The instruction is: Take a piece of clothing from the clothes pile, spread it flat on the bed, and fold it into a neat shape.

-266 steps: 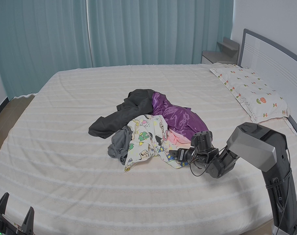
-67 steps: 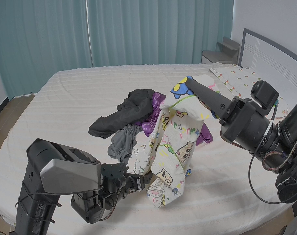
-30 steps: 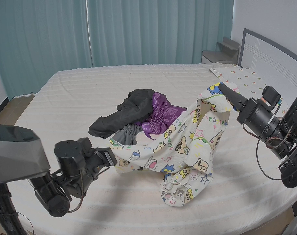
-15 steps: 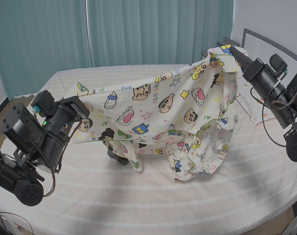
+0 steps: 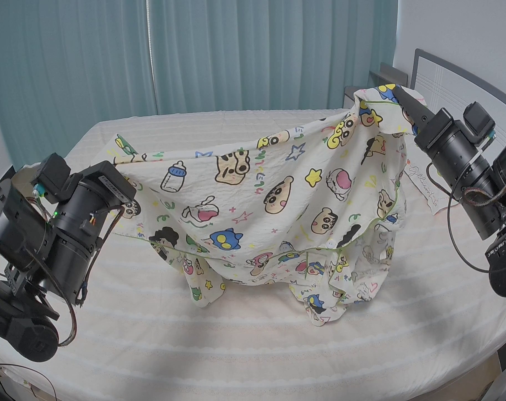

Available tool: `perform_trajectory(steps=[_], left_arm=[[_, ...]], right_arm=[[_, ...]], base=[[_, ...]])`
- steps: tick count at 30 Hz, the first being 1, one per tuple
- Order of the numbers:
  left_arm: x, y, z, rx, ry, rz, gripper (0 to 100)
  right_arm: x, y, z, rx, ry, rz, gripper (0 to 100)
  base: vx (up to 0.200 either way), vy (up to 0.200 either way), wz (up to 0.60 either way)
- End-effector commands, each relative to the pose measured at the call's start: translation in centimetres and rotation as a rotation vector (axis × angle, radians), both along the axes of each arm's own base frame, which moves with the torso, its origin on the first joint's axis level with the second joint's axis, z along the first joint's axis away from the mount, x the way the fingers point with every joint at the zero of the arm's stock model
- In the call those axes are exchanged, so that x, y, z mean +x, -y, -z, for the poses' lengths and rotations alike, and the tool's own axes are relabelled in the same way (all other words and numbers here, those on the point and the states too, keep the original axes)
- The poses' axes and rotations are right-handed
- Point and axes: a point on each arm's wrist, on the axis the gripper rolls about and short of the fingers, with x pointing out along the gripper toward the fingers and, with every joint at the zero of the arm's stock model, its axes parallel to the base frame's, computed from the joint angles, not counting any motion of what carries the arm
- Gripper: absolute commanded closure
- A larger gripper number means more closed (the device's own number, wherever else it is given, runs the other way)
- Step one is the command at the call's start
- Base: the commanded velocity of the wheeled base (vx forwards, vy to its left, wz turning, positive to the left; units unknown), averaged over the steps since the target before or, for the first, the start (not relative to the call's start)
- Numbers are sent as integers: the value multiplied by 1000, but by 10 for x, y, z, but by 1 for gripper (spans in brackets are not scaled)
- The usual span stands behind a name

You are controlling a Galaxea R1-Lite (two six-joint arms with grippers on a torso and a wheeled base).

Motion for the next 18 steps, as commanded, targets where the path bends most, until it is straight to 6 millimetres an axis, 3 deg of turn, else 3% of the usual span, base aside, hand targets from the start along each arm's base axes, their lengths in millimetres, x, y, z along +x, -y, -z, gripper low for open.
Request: perform_trajectory(steps=[1,3,9,18], left_arm=[[-3,2,5,-23,-23,24,100],[-5,1,10,-23,-40,30,100],[-9,0,17,-42,-73,46,100],[-9,11,25,-63,-110,96,100]], right_arm=[[-4,-11,16,-2,-41,-10,100],[-11,-17,18,3,-45,-25,100],[-18,-27,18,11,-34,-64,100],[-19,-28,41,-11,-82,-61,100]], base=[[0,0,0],[0,0,0],[-200,0,0],[-200,0,0]])
